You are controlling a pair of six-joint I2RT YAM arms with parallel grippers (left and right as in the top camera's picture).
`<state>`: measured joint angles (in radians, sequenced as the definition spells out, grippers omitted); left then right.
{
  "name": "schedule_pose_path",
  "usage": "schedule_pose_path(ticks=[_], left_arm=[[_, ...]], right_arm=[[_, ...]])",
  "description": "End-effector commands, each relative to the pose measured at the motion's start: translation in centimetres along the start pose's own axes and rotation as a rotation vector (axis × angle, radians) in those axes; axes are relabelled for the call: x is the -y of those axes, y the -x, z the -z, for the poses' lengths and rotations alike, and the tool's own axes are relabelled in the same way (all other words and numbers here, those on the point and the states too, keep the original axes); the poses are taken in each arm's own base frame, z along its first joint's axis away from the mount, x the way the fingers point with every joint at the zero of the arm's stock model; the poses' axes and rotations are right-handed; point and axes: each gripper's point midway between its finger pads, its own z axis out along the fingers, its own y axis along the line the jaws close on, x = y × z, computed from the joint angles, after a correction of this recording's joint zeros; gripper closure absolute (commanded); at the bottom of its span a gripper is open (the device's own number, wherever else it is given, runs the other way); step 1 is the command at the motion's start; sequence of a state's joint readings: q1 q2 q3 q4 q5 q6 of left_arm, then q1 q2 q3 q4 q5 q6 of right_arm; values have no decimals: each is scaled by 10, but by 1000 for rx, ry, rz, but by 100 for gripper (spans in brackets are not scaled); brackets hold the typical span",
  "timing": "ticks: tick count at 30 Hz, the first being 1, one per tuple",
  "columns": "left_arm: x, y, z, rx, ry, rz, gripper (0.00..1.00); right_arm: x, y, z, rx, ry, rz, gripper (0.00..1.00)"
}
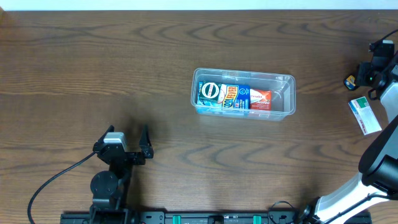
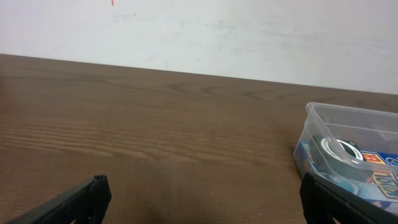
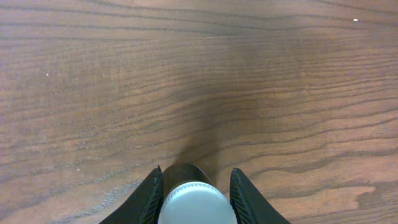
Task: Pack container
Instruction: 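Move the right gripper over the small white-capped bottle and grasp it, then lift the bottle and carry it to the container's right end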
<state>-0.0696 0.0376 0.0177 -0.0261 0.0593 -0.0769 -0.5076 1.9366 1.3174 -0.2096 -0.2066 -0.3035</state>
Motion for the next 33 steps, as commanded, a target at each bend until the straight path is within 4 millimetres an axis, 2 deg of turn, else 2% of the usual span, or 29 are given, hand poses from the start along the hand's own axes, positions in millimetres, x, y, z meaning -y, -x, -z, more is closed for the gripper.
schedule_pose_path(ticks=[1,6,11,19,25,29,33], left_arm=[[-2,-16,-1,-53,9,-14,2],[-2,-16,-1,-53,10,-14,2],[-2,-16,-1,-53,9,-14,2],[-2,-16,-1,-53,9,-14,2],[-2,-16,-1,-53,9,-14,2],[-2,-16,-1,-53,9,-14,2],[-2,-16,-1,-53,10,-14,2]], right_arm=[[4,-1,-1,0,2,-24,77],[3,5,5,15,-1,-21,79],[-2,20,22,46,-3,-12,81],[-23,58,78,134,7,-64,80],[-56,67,124,136,31,-115,82],[-93,73,157,144,91,-136,83],[-132,67,187,122,152,-184,85]])
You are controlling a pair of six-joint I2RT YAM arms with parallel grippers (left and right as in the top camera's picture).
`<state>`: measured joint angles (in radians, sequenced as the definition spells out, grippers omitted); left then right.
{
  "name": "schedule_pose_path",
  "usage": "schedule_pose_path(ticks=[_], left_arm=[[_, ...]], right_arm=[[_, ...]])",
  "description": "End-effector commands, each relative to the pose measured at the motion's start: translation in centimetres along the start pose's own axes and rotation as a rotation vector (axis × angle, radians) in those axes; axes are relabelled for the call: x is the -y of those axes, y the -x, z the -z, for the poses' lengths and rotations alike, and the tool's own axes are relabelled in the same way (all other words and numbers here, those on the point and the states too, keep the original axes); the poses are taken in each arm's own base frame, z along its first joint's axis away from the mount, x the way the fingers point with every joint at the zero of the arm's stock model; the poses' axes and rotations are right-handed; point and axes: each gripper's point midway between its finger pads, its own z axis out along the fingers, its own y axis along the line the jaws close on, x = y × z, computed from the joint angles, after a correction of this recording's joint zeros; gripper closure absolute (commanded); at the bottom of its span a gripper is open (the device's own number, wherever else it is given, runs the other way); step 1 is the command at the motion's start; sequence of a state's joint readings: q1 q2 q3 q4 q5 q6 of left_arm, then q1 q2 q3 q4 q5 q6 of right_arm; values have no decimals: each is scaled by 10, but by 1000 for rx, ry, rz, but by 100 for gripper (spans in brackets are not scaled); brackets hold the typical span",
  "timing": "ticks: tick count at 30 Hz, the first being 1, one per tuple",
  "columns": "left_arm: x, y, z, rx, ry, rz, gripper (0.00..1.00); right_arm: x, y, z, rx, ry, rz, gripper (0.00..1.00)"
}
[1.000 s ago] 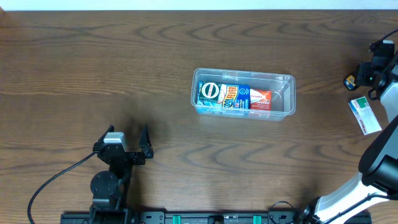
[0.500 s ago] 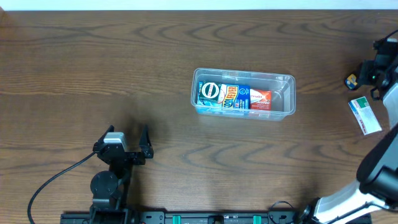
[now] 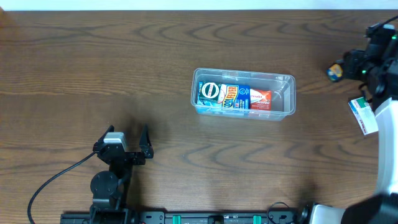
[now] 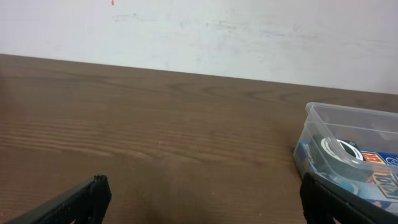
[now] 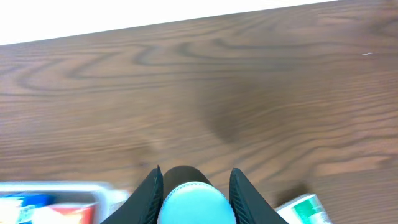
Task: Pack container
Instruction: 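Lift the bottle and carry it to the container's right end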
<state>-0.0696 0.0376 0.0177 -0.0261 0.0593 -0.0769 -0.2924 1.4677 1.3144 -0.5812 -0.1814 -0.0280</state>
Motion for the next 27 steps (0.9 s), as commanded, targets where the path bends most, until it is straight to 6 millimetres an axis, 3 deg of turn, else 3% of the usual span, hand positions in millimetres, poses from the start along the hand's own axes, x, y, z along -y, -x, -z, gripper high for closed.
schedule_pose_path(ticks=[1,5,9,15,21,27], left_arm=[[-2,-16,-1,-53,9,-14,2],[-2,-16,-1,-53,10,-14,2],[-2,-16,-1,-53,10,-14,2],[-2,-16,-1,-53,10,-14,2],[-2,-16,-1,-53,10,-14,2],[-2,-16,-1,-53,10,-14,2]], right_arm=[[-35,8,30,35,48,-76,85],[-74,-6,45,-4,94,-59,85],[-100,-25,48,-63,67,-60,86],[-115,-43,48,-88,-70,-16,83],[-127,-51,46,-81,-142,-2,87],[-130,-68,23,-149,-181,-5,82]])
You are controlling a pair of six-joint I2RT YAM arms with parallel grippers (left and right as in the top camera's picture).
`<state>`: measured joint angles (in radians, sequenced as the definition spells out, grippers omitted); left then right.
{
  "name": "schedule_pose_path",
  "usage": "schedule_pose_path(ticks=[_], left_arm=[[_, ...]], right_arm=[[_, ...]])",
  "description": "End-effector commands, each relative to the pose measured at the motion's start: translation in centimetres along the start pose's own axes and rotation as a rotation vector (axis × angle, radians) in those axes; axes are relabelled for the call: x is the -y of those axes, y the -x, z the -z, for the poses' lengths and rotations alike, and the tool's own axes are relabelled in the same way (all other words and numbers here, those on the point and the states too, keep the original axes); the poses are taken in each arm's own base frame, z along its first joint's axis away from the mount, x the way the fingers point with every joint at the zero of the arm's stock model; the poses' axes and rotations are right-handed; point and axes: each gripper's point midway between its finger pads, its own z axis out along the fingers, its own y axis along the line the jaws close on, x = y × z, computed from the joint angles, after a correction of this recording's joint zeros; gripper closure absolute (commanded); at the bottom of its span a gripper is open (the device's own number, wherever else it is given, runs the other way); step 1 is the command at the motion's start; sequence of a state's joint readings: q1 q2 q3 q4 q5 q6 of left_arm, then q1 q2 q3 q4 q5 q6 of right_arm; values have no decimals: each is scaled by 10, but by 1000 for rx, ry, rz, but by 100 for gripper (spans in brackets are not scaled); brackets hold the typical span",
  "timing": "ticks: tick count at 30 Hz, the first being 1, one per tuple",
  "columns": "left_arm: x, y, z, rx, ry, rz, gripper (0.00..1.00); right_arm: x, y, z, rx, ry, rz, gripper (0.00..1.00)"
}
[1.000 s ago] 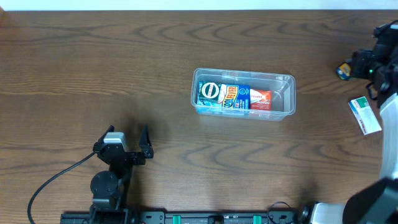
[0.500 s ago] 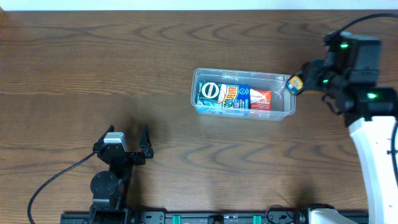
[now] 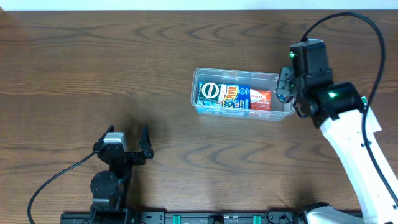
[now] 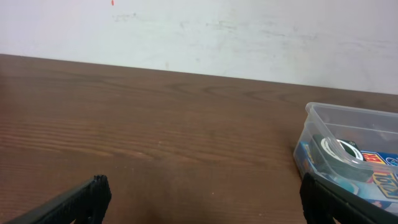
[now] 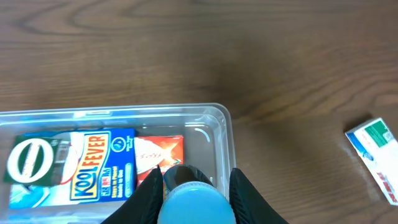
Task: Pack container
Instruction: 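Lift the bottle and carry it to the container's right end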
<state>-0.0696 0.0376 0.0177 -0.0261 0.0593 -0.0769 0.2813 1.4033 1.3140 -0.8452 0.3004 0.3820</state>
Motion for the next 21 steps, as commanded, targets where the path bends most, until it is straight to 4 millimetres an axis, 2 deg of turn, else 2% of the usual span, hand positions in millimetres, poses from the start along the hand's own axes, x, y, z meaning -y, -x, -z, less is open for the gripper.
schedule_pose_path(ticks=[1,9,21], left_arm=[[-2,-16,-1,-53,10,-14,2],[-2,-16,-1,-53,9,-14,2],[-2,-16,-1,-53,10,-14,2]], right_arm=[[4,-2,-15,-15,-69,-31,82],[-2,-19,-52,-97,-106,-16,81],[2,-38,-85,-167,-189,-43,81]])
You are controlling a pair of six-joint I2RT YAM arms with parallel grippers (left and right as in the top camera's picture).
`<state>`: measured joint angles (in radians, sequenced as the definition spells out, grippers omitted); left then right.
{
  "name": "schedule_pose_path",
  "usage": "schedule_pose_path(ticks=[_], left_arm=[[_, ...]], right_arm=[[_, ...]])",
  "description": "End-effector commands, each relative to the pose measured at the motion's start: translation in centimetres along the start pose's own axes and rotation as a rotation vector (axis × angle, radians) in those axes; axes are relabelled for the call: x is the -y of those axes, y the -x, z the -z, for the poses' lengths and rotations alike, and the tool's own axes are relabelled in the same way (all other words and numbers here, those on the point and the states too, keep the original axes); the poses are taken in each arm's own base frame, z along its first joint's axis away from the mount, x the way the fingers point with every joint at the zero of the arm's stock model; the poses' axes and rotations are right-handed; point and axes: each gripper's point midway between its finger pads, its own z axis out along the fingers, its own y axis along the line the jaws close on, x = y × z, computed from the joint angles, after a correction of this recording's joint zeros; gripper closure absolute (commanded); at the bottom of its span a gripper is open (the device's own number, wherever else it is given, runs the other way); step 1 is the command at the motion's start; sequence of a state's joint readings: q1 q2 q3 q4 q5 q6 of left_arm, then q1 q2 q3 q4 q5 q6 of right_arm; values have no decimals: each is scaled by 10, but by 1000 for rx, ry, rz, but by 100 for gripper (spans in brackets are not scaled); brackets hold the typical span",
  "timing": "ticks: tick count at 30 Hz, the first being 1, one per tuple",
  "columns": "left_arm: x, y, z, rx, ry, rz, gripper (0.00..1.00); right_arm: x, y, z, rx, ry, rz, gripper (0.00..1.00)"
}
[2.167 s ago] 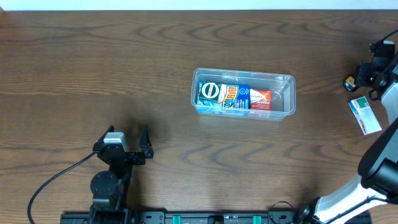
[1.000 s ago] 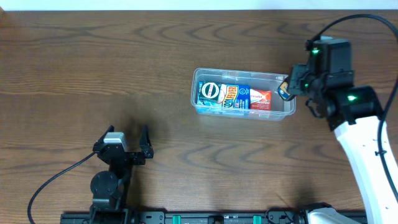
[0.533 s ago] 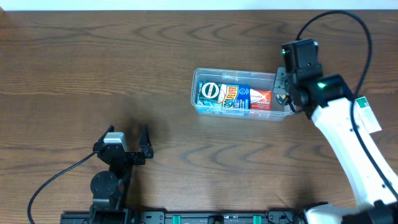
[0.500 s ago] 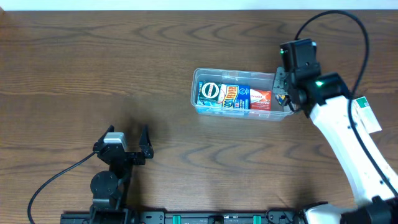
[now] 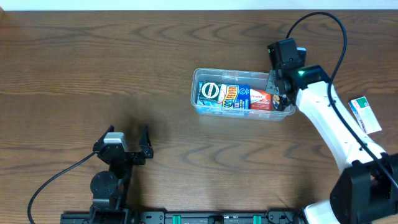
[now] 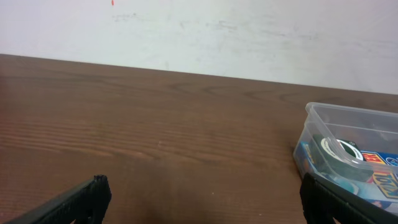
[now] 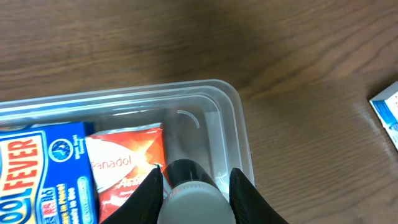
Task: Pack container
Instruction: 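Lift the bottle and carry it to the container's right end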
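A clear plastic container (image 5: pixel 242 72) sits mid-table, holding a tape roll (image 5: pixel 210 91), a blue Kool Fever box (image 5: pixel 233 96) and a red Panadol packet (image 5: pixel 261 98). My right gripper (image 5: pixel 281 84) hovers over the container's right end, shut on a small dark bottle with a pale cap (image 7: pixel 194 202). In the right wrist view the gripper (image 7: pixel 194 177) points down into the free right end of the container (image 7: pixel 239 118), beside the Panadol packet (image 7: pixel 124 162). My left gripper (image 5: pixel 129 132) rests open at the front left, far from the container (image 6: pixel 348 121).
A white and green box (image 5: pixel 364 115) lies on the table to the right of the container, also at the right wrist view's edge (image 7: pixel 385 112). A black cable loops above the right arm. A pale wall lies beyond the table's far edge.
My right gripper, still holding the bottle, has shifted a little left and farther back, and now sits closer above the container's right end. The left arm has not moved.
My right gripper was at the far right of the table, shut on the bottle near the white and green box. It then held the bottle farther back and left, then over the container's right edge, and now over its free right end.
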<state>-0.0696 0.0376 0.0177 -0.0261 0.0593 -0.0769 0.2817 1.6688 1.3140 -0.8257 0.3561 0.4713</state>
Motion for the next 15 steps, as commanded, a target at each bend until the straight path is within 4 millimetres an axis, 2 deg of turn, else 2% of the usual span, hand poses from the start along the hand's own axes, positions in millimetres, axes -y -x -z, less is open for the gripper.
schedule_pose_path(ticks=[1,10,15], left_arm=[[-2,-16,-1,-53,10,-14,2],[-2,-16,-1,-53,9,-14,2],[-2,-16,-1,-53,10,-14,2]], right_arm=[[3,3,-4,17,-43,-48,81],[12,6,-10,43,-115,-124,78],[11,9,-11,58,-109,-151,78]])
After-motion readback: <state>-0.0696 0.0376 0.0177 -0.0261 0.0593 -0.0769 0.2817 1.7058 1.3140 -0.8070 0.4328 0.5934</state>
